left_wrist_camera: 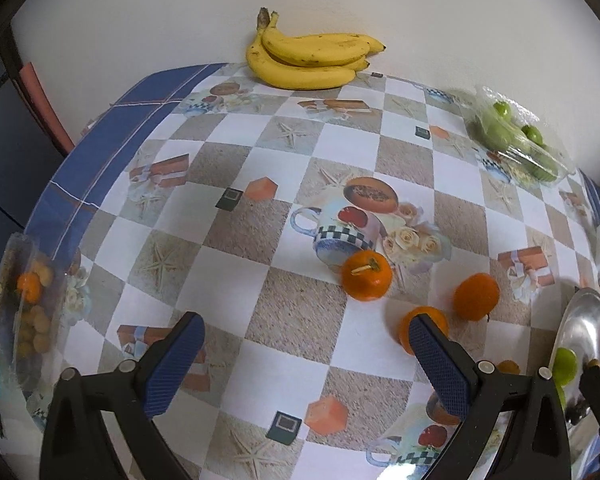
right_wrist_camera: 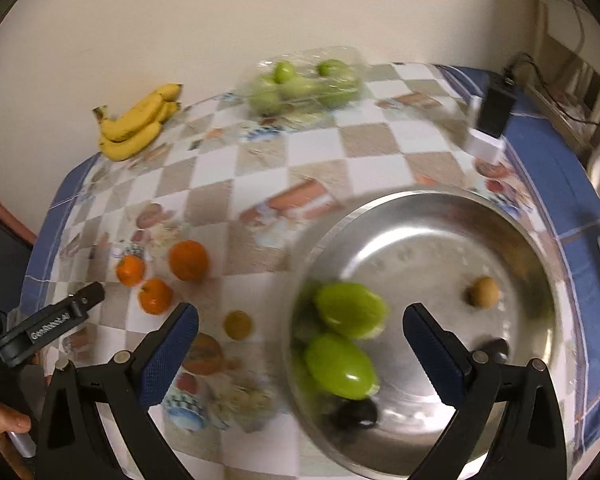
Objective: Organize fruits
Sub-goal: 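Grasp an orange with the left tool while the right tool grasps another orange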
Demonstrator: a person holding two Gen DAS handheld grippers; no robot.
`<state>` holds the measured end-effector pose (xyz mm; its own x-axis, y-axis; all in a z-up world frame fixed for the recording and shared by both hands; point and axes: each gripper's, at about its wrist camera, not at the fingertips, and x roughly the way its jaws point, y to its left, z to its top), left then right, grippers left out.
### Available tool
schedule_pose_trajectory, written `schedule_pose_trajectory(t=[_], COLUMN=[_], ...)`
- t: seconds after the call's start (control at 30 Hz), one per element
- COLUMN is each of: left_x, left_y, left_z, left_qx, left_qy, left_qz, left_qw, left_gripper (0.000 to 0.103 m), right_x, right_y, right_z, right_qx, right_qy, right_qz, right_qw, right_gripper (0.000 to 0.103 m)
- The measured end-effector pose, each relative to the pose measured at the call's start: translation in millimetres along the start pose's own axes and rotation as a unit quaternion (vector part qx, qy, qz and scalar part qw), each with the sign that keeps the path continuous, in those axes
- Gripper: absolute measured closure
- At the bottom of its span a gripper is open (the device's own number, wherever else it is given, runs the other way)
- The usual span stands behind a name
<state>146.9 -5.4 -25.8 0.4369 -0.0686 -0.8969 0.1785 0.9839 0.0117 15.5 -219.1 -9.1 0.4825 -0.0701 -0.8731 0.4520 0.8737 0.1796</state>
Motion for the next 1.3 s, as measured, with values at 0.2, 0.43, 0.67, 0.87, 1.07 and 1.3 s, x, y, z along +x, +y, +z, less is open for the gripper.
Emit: schedule_pose_trajectory(t=[0.2, 0.43, 0.67, 0.87, 1.07, 1.3], left_x=[9.7, 15.8, 27.4, 41.8, 57.7, 68.9], left_y=[19.6, 29.1, 13.6, -2.4, -10.8, -15.2], left_z=[9.8, 25.1, 33.0, 34.4, 32.9, 32.6], left_qx=[-0.030, -0.050, -0.028, -0.021, -0.026, -0.036], left_qy=[0.000, -0.017, -0.017, 0.000, 0.028, 0.046], left_qz=[-0.036, -0.061, -0.078, -0.088, -0.103, -0.114], left_qw=[0.9989, 0.9967, 0.9964, 0.9959, 0.9939, 0.9918], left_gripper=[0.000, 0.000, 0.000, 0.001, 0.022, 0.050], right_x=[16.2, 37.9, 62.6, 76.4, 88.4, 98.9], right_y=[26.9, 54.6, 67.5, 70.8, 75.7, 77.8], right_z=[5.3, 17.7, 24.7, 25.2, 26.1, 26.2], right_qx=[-0.016, -0.041, -0.043, -0.050, -0.053, -0.050], right_qy=[0.015, 0.025, 0.039, 0.041, 0.047, 0.053], right_qz=[0.023, 0.033, 0.040, 0.038, 0.043, 0.046], right_qw=[0.999, 0.998, 0.998, 0.997, 0.997, 0.996], right_gripper=[0.001, 0.001, 0.001, 0.003, 0.026, 0.034])
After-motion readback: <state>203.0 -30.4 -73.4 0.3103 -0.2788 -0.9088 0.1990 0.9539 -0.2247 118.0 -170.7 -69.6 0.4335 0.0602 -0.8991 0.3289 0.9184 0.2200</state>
